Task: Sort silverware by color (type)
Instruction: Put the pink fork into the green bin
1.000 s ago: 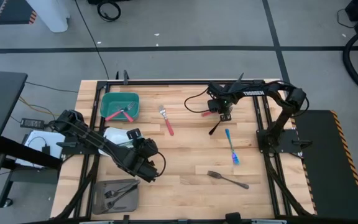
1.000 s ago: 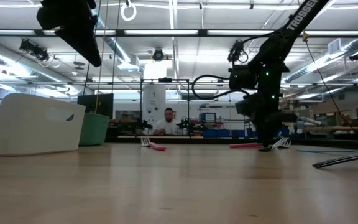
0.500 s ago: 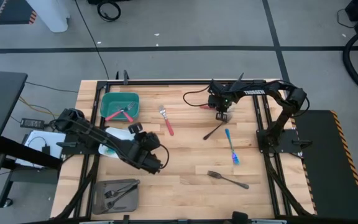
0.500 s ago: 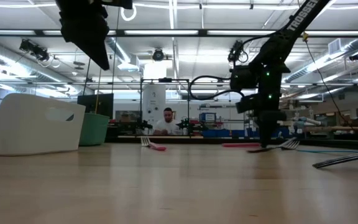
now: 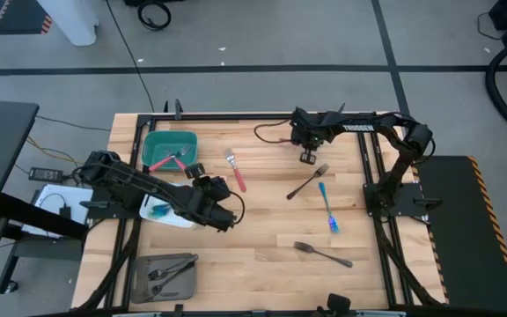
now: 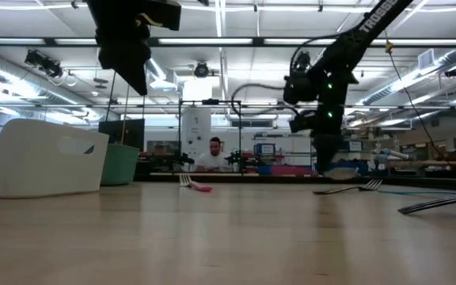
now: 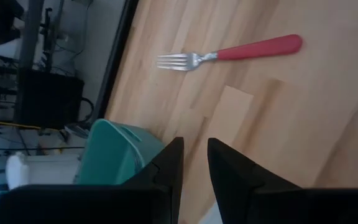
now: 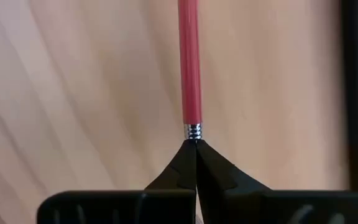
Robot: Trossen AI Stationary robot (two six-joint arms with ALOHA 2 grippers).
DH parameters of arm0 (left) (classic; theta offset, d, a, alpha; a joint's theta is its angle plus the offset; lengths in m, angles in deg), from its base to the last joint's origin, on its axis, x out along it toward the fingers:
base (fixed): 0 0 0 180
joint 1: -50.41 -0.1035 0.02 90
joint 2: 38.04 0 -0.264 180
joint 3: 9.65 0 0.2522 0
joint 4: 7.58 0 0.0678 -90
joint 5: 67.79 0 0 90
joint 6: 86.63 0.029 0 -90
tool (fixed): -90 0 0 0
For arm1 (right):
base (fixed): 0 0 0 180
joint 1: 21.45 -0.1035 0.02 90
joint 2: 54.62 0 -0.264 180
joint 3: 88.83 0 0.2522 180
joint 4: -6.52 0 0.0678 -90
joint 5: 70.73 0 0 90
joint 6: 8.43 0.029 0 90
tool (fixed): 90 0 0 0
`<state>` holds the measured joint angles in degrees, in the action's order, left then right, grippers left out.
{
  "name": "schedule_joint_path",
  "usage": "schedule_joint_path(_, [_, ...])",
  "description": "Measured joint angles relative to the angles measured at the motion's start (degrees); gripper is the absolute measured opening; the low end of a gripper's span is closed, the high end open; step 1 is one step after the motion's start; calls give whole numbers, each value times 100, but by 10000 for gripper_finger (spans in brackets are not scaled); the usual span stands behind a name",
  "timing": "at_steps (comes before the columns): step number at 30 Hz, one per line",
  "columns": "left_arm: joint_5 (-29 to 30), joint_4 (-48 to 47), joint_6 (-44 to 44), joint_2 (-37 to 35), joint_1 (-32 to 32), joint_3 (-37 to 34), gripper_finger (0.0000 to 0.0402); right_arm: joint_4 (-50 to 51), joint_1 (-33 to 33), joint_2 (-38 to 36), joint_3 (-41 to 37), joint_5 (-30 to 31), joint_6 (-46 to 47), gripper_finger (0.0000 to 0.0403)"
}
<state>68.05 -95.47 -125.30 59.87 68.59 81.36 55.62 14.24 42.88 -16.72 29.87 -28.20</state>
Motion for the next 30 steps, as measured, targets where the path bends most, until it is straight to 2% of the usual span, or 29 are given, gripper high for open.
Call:
schedule_joint_path(5, [173,-75,325,0,-213,0,82,160,-147,-209,320,-152,29,3])
schedule_joint_path(11, [158,-93,377,0,-389,0,82,284,-147,-344,343,-171,203,2])
schedule_joint_path(19, [168,-89,951,0,-694,0,82,395,-257,-465,343,-174,214,1])
schedule_joint_path(26, [226,199,1098,-5,-1240,-2,82,372,-394,-1224,343,-700,227,1])
schedule_joint_path(30, [203,1049,1876,-7,-1455,-2,82,283,-483,-1846,343,-892,389,0])
